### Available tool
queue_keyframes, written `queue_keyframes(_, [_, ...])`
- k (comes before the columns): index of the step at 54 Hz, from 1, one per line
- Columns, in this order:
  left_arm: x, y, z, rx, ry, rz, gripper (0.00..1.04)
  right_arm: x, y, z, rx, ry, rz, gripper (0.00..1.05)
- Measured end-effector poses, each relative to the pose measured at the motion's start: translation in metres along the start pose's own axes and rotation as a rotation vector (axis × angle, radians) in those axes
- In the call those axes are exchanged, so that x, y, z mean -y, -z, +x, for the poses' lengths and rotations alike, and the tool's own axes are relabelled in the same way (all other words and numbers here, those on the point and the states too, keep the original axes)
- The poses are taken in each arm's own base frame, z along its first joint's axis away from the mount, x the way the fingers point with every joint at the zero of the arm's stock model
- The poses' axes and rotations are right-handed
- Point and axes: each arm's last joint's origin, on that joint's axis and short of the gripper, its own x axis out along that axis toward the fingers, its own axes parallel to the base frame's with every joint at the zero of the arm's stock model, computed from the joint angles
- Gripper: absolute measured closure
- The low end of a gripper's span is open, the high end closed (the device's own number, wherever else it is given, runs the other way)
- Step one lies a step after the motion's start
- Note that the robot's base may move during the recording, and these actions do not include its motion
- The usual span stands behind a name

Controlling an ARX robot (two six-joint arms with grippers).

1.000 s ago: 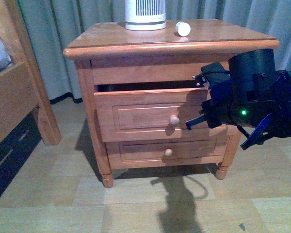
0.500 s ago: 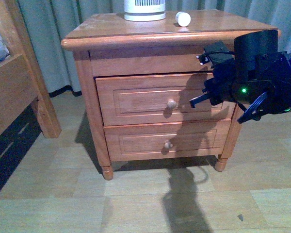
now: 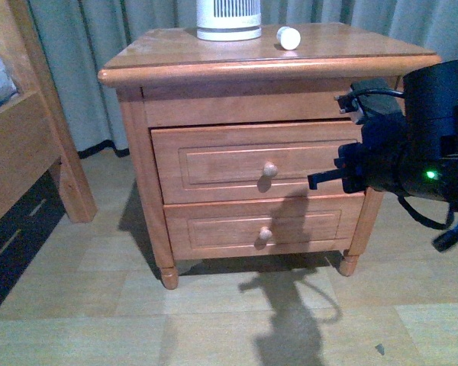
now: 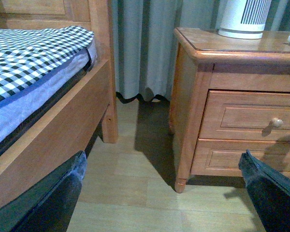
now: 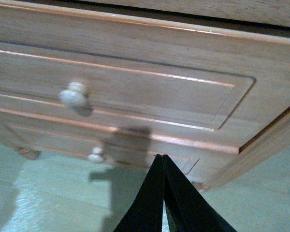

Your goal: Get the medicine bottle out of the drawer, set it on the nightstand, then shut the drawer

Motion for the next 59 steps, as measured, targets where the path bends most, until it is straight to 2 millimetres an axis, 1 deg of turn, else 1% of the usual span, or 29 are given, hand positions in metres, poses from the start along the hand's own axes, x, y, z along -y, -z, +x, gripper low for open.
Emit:
queue_keyframes(5, [0.000,0.000,0.000,0.000,0.000,0.000,0.07,-0.001,-0.013,-0.042,0.033,-0.038,0.093,1.02])
queue_keyframes(11, [0.000,0.000,0.000,0.000,0.000,0.000,0.07,0.006,-0.043,-0.102,0.104,-0.086,0.190,1.02])
queue_keyframes(13, [0.000,0.000,0.000,0.000,0.000,0.000,0.07,0.011,-0.060,-0.136,0.155,-0.109,0.224,1.02])
queue_keyframes(14, [0.000,0.000,0.000,0.000,0.000,0.000,0.07,0.013,-0.066,-0.147,0.173,-0.112,0.235,1.02])
queue_keyframes(16, [0.000,0.000,0.000,0.000,0.000,0.000,0.07,0.017,-0.081,-0.183,0.226,-0.126,0.248,1.02])
queue_keyframes(17, [0.000,0.000,0.000,0.000,0.000,0.000,0.07,0.018,-0.087,-0.201,0.255,-0.133,0.247,1.00])
queue_keyframes(20, [0.000,0.000,0.000,0.000,0.000,0.000,0.07,0.020,-0.095,-0.236,0.305,-0.145,0.239,0.90])
queue_keyframes(23, [0.000,0.000,0.000,0.000,0.000,0.000,0.07,0.021,-0.098,-0.270,0.349,-0.158,0.230,0.80])
queue_keyframes(27, [0.000,0.000,0.000,0.000,0.000,0.000,0.07,0.024,-0.095,-0.311,0.399,-0.143,0.223,0.66])
queue_keyframes(28, [0.000,0.000,0.000,0.000,0.000,0.000,0.07,0.024,-0.094,-0.320,0.407,-0.105,0.218,0.66])
queue_keyframes(29, [0.000,0.000,0.000,0.000,0.000,0.000,0.07,0.023,-0.091,-0.328,0.411,-0.041,0.203,0.70])
queue_keyframes(30, [0.000,0.000,0.000,0.000,0.000,0.000,0.07,0.022,-0.090,-0.332,0.412,-0.015,0.203,0.71])
queue_keyframes(33, [0.000,0.000,0.000,0.000,0.000,0.000,0.07,0.017,-0.071,-0.353,0.392,0.101,0.152,0.82])
queue_keyframes(36, [0.000,0.000,0.000,0.000,0.000,0.000,0.07,0.013,-0.048,-0.363,0.392,0.136,0.115,0.92])
queue_keyframes(39, [0.000,0.000,0.000,0.000,0.000,0.000,0.07,0.012,-0.033,-0.366,0.423,0.156,0.093,1.02])
queue_keyframes(40, [0.000,0.000,0.000,0.000,0.000,0.000,0.07,0.011,-0.031,-0.366,0.426,0.158,0.089,1.02])
queue_keyframes(43, [0.000,0.000,0.000,0.000,0.000,0.000,0.07,0.011,-0.016,-0.360,0.429,0.159,0.080,1.02])
queue_keyframes(50, [0.000,0.000,0.000,0.000,0.000,0.000,0.07,0.010,0.027,-0.341,0.410,0.161,0.068,1.02])
queue_keyframes(56, [0.000,0.000,0.000,0.000,0.000,0.000,0.07,0.009,0.058,-0.327,0.406,0.161,0.067,1.02])
queue_keyframes(59, [0.000,0.000,0.000,0.000,0.000,0.000,0.07,0.009,0.068,-0.322,0.395,0.160,0.066,1.02])
